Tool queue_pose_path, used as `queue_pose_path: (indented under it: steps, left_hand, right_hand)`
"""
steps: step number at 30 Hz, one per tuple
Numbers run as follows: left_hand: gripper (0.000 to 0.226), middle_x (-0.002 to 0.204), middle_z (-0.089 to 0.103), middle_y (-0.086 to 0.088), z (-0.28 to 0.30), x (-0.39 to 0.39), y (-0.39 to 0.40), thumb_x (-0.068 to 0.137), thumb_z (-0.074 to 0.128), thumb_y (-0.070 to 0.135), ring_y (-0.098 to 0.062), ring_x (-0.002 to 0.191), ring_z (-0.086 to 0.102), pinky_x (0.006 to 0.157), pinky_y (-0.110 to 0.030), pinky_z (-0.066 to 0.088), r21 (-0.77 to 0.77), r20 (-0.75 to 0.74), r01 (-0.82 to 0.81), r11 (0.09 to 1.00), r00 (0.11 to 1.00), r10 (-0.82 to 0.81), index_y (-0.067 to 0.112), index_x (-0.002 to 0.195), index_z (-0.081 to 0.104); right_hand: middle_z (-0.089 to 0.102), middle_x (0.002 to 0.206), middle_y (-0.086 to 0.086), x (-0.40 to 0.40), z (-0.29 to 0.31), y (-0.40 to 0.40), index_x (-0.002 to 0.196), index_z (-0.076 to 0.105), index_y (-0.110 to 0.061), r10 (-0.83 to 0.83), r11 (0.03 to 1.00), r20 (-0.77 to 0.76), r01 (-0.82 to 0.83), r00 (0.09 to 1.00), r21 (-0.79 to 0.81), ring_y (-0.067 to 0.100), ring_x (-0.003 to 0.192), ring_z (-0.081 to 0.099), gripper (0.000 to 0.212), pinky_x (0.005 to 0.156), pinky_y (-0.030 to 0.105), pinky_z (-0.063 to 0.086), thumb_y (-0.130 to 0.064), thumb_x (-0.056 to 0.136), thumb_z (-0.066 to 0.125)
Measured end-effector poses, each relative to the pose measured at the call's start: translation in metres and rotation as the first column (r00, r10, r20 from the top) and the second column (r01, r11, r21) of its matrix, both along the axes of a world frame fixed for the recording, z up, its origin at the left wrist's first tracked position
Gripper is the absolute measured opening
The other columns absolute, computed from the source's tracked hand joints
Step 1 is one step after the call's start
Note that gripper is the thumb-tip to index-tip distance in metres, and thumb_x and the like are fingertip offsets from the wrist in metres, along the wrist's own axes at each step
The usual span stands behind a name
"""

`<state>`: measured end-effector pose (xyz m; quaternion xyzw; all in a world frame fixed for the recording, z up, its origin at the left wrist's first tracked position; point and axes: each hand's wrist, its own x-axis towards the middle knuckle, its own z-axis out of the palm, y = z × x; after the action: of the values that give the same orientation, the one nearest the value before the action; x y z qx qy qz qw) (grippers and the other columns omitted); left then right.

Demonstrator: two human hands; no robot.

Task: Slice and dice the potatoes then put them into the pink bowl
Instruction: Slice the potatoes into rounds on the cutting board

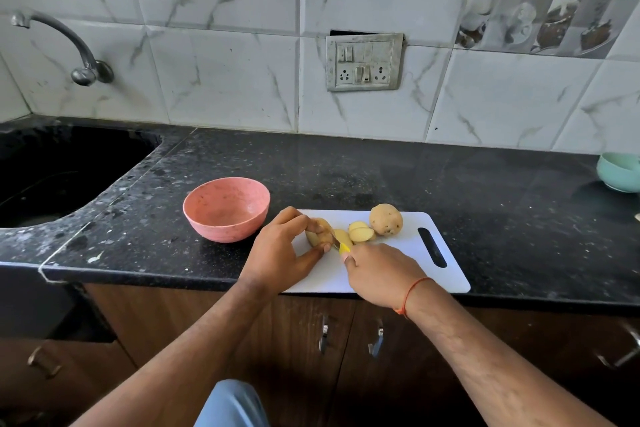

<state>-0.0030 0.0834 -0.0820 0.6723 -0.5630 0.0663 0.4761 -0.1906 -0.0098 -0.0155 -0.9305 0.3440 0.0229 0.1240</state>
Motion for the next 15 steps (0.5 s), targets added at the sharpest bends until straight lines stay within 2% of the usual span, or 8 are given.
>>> queue_pose_path:
  steps: [6,11,15]
  left_hand:
    - [0.028,0.104,0.062,0.016,0.0,0.0,-0.001,0.082,0.091,0.035,-0.005,0.093,0.067,0.081,-0.034,0.057,0.0,-0.005,-0.024,1.0,1.0,0.024,0.024,0.102,0.076]
    - [0.028,0.106,0.063,0.018,0.0,0.0,0.0,0.082,0.091,0.034,-0.004,0.096,0.068,0.084,-0.032,0.058,0.008,-0.002,-0.004,1.0,1.0,0.004,0.026,0.105,0.077]
    - [0.027,0.105,0.063,0.018,0.001,0.0,0.0,0.083,0.091,0.033,-0.004,0.095,0.067,0.083,-0.028,0.057,-0.001,-0.01,-0.017,1.0,1.0,0.017,0.027,0.106,0.078]
  right_hand:
    - [0.049,0.077,-0.001,0.025,0.003,-0.009,0.082,0.051,-0.023,0.017,1.0,-0.042,-0.017,0.999,0.0,0.027,0.083,0.058,0.03,0.065,0.035,0.038,-0.034,0.107,0.038]
    - [0.06,0.08,0.003,0.008,0.0,-0.006,0.083,0.056,-0.023,0.034,0.999,-0.047,-0.034,0.998,0.008,0.021,0.076,0.06,0.035,0.063,0.034,0.043,-0.038,0.108,0.036]
    - [0.056,0.083,0.004,0.014,0.01,-0.015,0.09,0.055,-0.019,0.047,0.999,-0.111,-0.048,0.993,-0.001,0.025,0.08,0.058,0.03,0.067,0.037,0.042,-0.034,0.107,0.036]
